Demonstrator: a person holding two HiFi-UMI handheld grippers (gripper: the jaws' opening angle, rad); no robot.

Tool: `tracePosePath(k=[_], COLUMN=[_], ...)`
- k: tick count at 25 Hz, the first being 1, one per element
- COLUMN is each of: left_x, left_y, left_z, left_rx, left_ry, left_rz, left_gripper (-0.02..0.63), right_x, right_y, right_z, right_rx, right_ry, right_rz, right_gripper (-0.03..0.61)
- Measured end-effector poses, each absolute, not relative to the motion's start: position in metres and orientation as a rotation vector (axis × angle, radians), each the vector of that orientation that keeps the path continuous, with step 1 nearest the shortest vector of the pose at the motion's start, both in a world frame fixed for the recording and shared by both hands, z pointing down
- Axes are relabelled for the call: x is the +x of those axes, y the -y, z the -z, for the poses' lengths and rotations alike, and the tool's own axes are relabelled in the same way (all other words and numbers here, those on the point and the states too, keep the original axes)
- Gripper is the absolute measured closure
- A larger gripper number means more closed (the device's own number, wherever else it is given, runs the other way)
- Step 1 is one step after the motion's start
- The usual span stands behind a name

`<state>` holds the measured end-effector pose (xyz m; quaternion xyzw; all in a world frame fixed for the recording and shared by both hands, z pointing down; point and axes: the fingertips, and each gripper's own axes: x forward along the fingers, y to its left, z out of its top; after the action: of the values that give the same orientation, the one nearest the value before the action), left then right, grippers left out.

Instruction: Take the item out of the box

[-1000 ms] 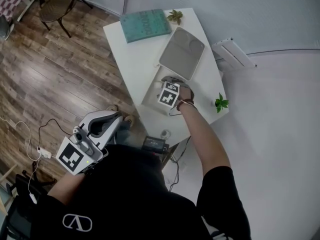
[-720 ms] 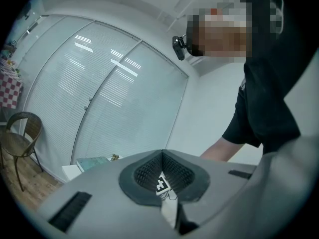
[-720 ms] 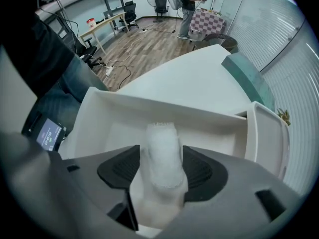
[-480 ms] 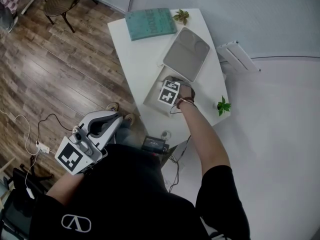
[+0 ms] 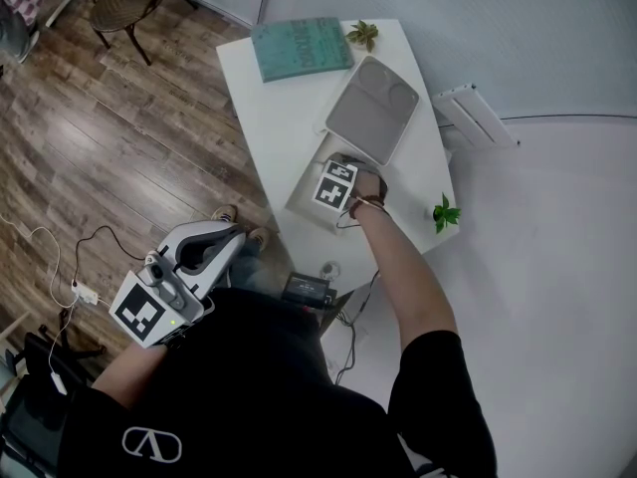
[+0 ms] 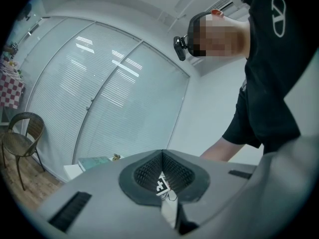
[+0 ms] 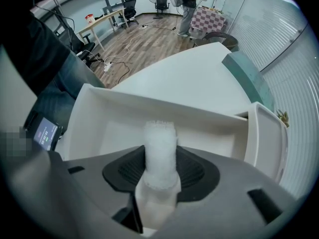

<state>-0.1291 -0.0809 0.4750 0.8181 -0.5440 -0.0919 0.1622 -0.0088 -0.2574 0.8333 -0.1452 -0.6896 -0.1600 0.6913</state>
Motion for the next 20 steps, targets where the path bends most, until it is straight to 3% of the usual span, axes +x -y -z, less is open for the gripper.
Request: tracePosePath(k=[10,20], left_x=[-0.129,-0.113], left_y=[0.095,0.109], left_z=[-0.444,-0.417], left_rx=[2.375,2.475], left_ry=[1.587,1.527], left_rz=[0.376,0.396], left_gripper=[0.609,0.609], right_x=[-0.011,-0.023], right_y=[0.260,0.268], right_z=[-0.811,-0.707], right_rx=[-0.284,-0.140], right_ry=[1.599,1.775], right_rz=[0.382,0.486], right_gripper=[0.400,0.400])
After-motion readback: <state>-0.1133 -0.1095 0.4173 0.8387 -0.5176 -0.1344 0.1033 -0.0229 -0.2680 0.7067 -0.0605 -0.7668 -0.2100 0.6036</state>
